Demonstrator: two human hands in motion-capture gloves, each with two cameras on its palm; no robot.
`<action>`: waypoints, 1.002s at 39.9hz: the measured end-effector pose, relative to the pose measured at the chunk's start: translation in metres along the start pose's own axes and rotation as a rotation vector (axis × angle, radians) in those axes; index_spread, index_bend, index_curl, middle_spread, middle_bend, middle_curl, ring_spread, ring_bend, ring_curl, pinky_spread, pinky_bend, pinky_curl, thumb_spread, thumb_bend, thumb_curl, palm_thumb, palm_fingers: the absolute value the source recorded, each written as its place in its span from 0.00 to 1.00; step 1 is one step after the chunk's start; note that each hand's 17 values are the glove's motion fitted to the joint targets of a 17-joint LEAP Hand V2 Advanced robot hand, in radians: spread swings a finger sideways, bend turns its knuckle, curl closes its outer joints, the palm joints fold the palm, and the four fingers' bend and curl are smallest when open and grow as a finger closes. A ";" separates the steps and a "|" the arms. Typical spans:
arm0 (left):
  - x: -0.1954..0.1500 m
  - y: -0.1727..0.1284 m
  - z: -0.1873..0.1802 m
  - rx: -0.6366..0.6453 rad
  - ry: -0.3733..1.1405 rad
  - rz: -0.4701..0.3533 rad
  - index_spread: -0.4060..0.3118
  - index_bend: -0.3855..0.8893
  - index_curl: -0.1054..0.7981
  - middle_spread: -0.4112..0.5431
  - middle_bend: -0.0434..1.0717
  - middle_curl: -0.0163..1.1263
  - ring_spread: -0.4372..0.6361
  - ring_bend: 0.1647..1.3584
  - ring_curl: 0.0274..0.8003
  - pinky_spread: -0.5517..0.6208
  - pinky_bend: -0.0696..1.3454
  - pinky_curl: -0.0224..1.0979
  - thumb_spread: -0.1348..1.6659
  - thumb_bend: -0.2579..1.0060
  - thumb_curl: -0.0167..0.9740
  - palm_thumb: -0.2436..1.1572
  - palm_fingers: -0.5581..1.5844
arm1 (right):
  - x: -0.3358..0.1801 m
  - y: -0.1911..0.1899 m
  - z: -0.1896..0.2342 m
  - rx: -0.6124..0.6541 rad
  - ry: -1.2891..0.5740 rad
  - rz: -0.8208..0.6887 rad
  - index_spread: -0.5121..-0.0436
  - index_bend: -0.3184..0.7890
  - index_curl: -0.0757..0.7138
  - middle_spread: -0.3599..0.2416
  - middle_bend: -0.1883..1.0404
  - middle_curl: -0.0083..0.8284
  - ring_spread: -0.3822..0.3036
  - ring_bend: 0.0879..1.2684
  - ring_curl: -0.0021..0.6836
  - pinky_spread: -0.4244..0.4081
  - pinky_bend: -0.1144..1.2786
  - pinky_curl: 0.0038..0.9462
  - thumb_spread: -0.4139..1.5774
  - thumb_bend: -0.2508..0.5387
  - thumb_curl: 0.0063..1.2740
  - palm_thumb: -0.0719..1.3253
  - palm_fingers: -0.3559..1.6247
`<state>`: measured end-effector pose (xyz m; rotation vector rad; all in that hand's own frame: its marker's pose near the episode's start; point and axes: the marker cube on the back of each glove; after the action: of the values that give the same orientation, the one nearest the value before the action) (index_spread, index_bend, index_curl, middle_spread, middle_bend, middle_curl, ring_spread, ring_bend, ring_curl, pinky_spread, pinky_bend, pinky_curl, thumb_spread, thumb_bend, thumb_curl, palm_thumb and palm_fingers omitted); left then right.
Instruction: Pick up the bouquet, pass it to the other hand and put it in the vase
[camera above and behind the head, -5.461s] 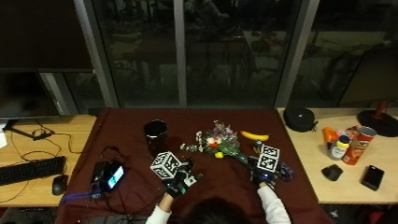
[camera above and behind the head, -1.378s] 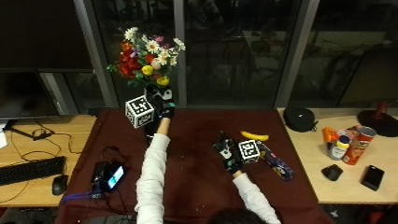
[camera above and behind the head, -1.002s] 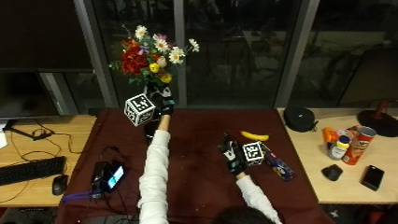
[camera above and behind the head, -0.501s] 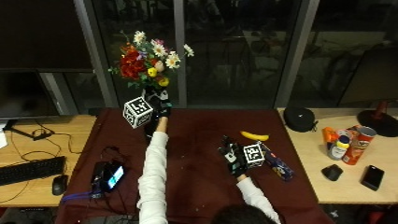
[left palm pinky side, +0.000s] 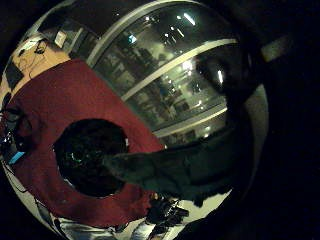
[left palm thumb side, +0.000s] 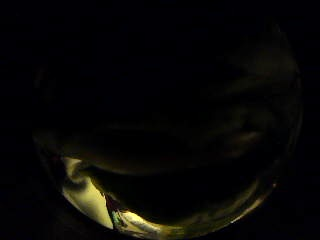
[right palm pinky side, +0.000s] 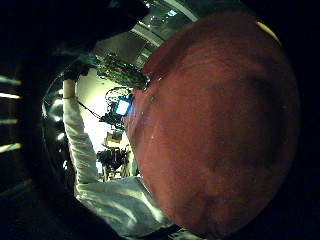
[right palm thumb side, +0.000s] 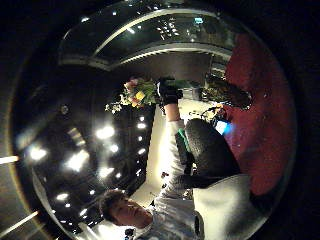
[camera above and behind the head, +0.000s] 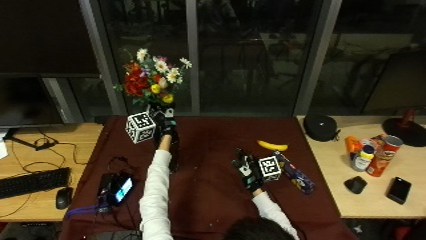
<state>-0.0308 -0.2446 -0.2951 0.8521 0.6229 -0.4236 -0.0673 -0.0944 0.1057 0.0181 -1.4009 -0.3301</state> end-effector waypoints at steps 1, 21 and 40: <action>-0.008 0.003 0.000 -0.039 -0.020 -0.012 0.26 0.42 0.80 0.17 0.48 0.54 0.12 0.31 0.62 0.21 0.36 0.43 0.18 0.18 0.87 0.94 0.81 | -0.001 0.002 0.002 -0.002 -0.020 0.030 0.37 0.46 0.55 0.60 0.27 0.29 0.66 0.25 0.43 0.86 0.48 0.35 0.75 0.29 0.30 0.46 0.31; -0.134 0.066 -0.047 -0.197 -0.360 0.129 0.85 0.31 0.35 0.88 0.15 0.30 0.83 0.26 0.44 0.87 0.28 0.33 0.51 0.17 0.53 0.50 0.12 | -0.009 0.017 0.018 -0.016 0.276 0.078 0.44 0.49 0.60 0.62 0.27 0.27 0.66 0.22 0.42 0.86 0.43 0.34 0.76 0.29 0.30 0.48 0.34; -0.098 0.166 -0.057 -0.292 -0.239 0.379 0.89 0.36 0.24 0.92 0.18 0.24 0.92 0.27 0.40 0.91 0.26 0.31 0.56 0.18 0.44 0.54 0.17 | -0.001 0.019 0.039 -0.127 0.028 0.031 0.46 0.45 0.60 0.62 0.29 0.29 0.63 0.22 0.43 0.84 0.39 0.34 0.76 0.30 0.31 0.50 0.37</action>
<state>-0.0276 -0.0911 -0.1659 0.6102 0.2824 -0.0830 -0.1015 -0.0689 0.1158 -0.1027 -1.3489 -0.3903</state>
